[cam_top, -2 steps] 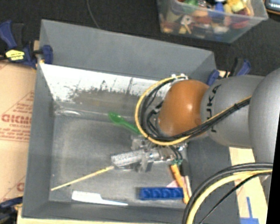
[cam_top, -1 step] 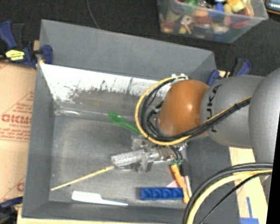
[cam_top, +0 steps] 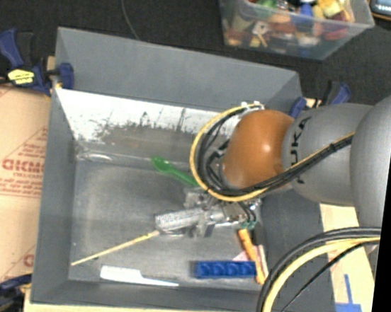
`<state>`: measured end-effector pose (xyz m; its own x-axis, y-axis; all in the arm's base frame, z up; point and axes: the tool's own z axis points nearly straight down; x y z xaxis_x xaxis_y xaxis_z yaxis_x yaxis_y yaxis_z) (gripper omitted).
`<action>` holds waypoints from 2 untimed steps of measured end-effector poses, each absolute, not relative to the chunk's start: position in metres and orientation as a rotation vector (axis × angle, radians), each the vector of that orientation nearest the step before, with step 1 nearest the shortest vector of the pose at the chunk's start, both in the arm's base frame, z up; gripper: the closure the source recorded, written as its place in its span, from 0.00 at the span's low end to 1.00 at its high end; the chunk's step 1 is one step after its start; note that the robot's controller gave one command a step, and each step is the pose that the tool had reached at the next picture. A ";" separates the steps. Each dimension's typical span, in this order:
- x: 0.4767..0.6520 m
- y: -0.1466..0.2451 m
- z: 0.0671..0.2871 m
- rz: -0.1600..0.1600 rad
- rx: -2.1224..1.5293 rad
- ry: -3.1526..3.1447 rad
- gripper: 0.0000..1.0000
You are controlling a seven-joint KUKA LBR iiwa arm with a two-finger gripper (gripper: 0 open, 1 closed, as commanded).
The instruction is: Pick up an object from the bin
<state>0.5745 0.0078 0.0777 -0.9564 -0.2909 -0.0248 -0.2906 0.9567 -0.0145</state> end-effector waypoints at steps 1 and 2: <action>0.574 0.007 0.097 -0.018 -0.456 3.081 1.00; 0.575 0.007 0.115 -0.018 -0.455 3.079 1.00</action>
Offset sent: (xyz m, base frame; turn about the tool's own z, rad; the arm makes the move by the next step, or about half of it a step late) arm -0.0008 -0.0006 0.0157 0.0007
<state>0.5749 0.0073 0.1147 -0.9568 -0.2896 -0.0272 -0.2893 0.9571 -0.0155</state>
